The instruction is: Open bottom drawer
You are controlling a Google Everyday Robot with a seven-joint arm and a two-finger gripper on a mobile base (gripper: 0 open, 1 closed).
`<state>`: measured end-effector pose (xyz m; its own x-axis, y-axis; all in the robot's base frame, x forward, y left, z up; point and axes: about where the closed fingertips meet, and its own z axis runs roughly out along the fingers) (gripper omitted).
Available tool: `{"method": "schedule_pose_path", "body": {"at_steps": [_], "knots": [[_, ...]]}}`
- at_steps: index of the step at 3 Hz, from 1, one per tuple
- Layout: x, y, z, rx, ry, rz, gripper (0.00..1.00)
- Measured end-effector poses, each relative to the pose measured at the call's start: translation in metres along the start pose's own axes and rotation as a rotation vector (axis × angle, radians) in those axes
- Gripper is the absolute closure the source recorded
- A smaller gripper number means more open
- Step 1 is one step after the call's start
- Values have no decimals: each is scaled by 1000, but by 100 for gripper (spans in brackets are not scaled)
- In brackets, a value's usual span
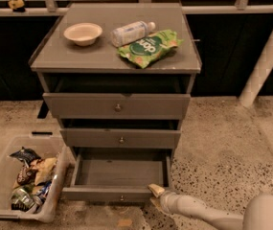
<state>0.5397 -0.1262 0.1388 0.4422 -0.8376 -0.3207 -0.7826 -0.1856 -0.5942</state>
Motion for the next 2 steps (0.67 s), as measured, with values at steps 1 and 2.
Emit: {"method": "schedule_pose_path", "body": {"at_steps": [1, 2], "knots": [[3, 7, 0, 7, -3, -11, 100], [2, 4, -2, 7, -3, -11, 100]]}}
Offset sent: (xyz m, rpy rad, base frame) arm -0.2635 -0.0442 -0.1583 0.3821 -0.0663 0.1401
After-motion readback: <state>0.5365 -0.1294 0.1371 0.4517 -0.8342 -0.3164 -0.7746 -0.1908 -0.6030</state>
